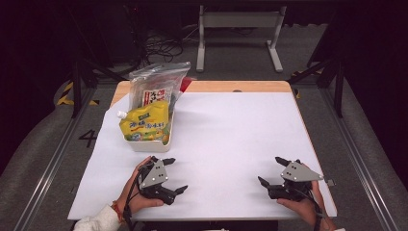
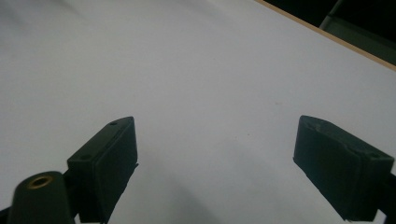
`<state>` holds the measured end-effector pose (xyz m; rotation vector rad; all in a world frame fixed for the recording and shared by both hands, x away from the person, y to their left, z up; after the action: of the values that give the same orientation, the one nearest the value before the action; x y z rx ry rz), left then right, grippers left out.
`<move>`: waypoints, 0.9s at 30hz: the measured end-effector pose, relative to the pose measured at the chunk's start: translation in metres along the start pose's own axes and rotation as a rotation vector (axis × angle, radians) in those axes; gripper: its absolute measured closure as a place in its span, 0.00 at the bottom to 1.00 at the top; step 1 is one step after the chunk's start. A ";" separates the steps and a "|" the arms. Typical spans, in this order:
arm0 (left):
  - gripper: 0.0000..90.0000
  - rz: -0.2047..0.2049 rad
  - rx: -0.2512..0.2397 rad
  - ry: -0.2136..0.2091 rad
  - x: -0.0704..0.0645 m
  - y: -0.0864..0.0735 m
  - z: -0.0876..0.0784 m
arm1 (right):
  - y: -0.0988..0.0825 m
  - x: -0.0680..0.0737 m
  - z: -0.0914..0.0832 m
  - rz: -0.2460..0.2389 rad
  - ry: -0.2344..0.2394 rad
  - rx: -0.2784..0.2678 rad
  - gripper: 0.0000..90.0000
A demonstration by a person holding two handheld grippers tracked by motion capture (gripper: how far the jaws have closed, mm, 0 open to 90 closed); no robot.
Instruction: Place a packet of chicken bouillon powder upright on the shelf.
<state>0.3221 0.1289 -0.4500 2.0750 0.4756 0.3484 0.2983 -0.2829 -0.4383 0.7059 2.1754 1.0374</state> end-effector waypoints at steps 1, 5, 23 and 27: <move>0.09 -0.002 -0.003 -0.003 0.000 0.000 0.000 | 0.000 0.000 0.000 -0.001 0.000 0.001 0.15; 0.09 -0.007 -0.006 -0.003 0.001 0.000 0.001 | -0.001 0.001 0.001 -0.004 0.005 0.004 0.15; 0.09 0.001 0.018 0.011 0.002 0.001 0.002 | -0.001 0.001 0.001 -0.008 0.006 0.005 0.15; 0.09 -0.001 0.022 0.010 0.002 0.001 0.003 | -0.001 0.002 0.002 -0.012 0.007 0.011 0.15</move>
<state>0.3253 0.1277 -0.4508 2.0948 0.4886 0.3550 0.2982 -0.2816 -0.4408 0.6941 2.1900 1.0237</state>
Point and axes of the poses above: each handheld gripper's, and its own axes: z roughly forward along the jaws, y roughly out of its top, x roughly to its left, the point moved 1 cm from there along z, roughly forward along the jaws, and after that the axes turned 5 degrees about -z, right-handed, at the moved point
